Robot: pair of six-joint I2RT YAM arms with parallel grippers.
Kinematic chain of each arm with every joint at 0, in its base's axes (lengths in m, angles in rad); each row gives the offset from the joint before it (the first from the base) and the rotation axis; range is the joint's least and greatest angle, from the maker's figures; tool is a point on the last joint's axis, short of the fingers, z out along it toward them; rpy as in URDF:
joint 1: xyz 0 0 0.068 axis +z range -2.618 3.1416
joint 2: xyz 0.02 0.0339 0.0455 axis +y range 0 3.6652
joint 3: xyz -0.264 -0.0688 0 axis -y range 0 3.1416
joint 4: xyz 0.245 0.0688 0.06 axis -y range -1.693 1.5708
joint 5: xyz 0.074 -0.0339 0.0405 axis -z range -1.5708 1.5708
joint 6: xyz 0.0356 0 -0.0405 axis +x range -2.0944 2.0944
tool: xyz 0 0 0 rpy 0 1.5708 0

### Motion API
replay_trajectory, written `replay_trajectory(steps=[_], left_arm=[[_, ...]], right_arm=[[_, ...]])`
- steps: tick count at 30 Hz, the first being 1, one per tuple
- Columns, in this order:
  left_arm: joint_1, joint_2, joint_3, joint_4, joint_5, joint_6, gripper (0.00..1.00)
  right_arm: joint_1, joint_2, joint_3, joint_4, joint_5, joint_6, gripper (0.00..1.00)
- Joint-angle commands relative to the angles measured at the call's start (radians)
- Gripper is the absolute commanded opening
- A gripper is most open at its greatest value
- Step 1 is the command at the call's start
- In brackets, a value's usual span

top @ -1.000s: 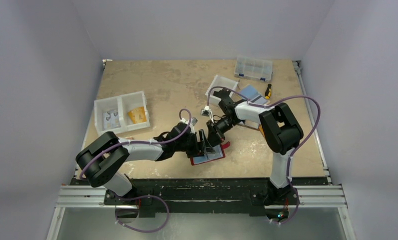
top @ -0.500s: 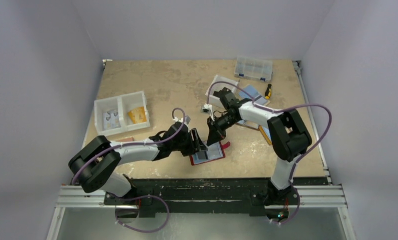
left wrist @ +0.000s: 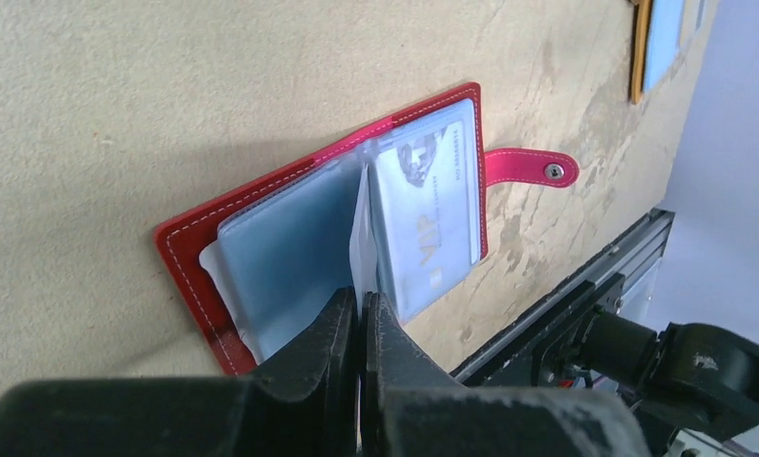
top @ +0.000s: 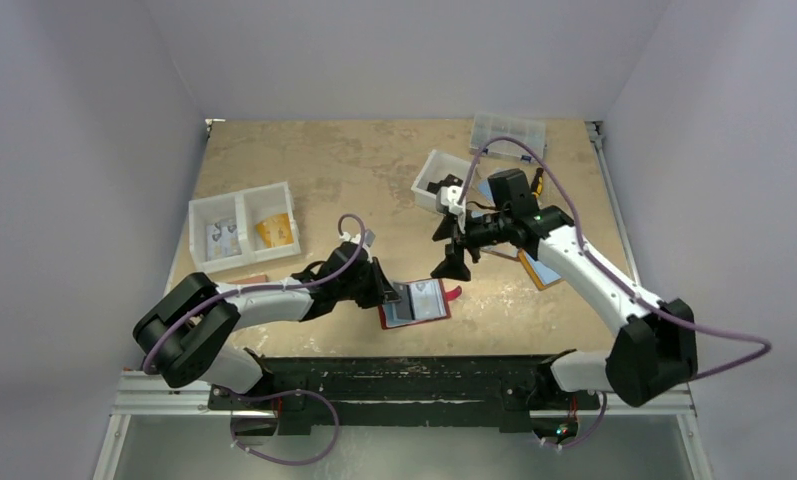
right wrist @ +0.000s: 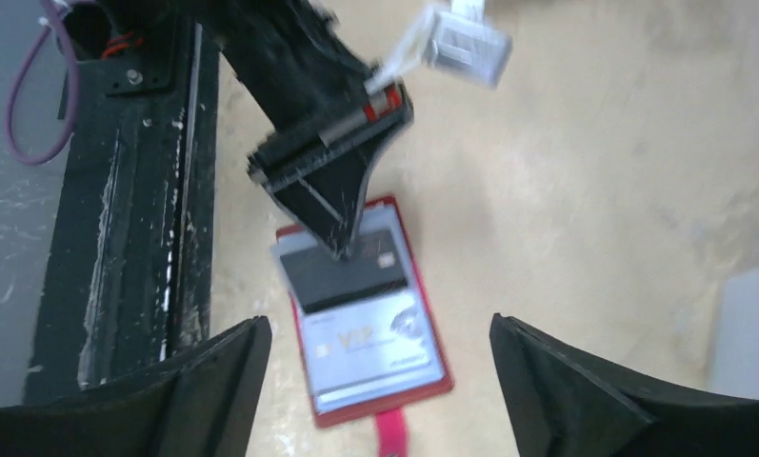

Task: Take the credit cards out of the card holder
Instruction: Remove the credit card from the card holder.

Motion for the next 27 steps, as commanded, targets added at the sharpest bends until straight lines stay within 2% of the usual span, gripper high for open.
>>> replay_trajectory(steps=[1, 3, 5, 7, 10, 14, 20, 27], left_arm=[[0.008, -0.035, -0.006, 0.057, 0.045, 0.144, 0.00], [0.008, -0.051, -0.001, 0.068, 0.057, 0.188, 0.00], [0.008, -0.066, 0.000, 0.097, 0.080, 0.212, 0.00], [0.007, -0.076, -0.003, 0.135, 0.099, 0.222, 0.00], [0.008, -0.092, -0.004, 0.176, 0.102, 0.229, 0.00], [0.008, -0.134, -0.014, 0.240, 0.057, 0.240, 0.00], [0.008, -0.220, -0.007, 0.265, -0.012, 0.289, 0.00], [0.008, -0.132, 0.021, 0.351, 0.066, 0.260, 0.00]], right_arm=[[0.004, 0.040, 0.016, -0.051, -0.095, -0.072, 0.99], [0.009, 0.175, 0.103, -0.343, -0.219, -0.280, 0.99], [0.008, 0.246, 0.132, -0.539, -0.303, -0.502, 0.99], [0.006, 0.213, 0.082, -0.450, -0.284, -0.427, 0.99], [0.007, 0.104, -0.035, -0.182, -0.215, -0.197, 0.99], [0.004, -0.010, -0.156, 0.030, -0.124, -0.035, 0.99], [-0.087, -0.018, -0.141, 0.003, -0.202, -0.036, 0.99], [-0.101, -0.022, -0.141, -0.010, -0.287, -0.034, 0.99]])
